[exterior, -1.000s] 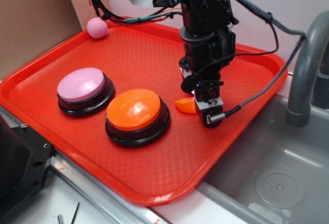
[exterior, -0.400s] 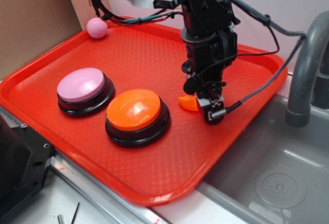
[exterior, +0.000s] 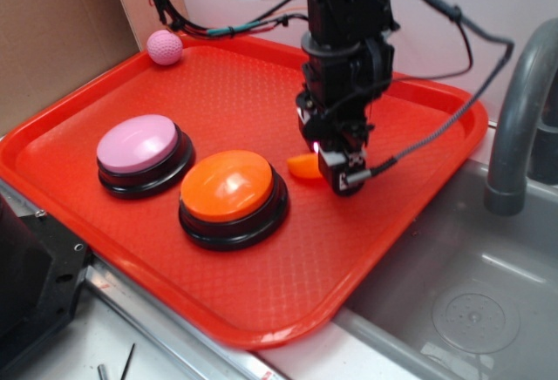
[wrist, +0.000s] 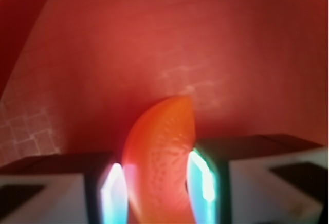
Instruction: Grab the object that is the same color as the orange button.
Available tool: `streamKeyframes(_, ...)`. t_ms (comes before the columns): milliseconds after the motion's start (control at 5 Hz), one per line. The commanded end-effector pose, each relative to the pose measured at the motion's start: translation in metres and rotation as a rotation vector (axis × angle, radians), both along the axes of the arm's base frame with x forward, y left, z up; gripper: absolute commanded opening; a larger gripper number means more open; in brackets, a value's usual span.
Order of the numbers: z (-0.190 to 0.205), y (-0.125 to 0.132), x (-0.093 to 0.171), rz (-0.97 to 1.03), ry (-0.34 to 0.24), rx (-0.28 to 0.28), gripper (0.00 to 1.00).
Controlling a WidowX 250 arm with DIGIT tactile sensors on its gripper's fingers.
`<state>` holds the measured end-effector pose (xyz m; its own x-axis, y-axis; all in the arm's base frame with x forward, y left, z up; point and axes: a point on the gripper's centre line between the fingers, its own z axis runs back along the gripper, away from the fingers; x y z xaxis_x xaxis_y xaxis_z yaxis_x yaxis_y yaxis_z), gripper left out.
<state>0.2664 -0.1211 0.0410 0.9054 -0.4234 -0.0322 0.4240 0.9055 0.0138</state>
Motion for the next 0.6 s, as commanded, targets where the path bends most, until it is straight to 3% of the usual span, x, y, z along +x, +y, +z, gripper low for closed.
streamKeyframes(0, 0.105, 0.02, 0.02, 0.177, -0.113, -0.069, 0.0)
streamKeyframes(200, 0.142, 0.039, 0.015, 0.323, -0.113, -0.031, 0.0)
streamKeyframes(400, 0.166, 0.06, 0.011, 0.448, -0.086, -0.07, 0.0)
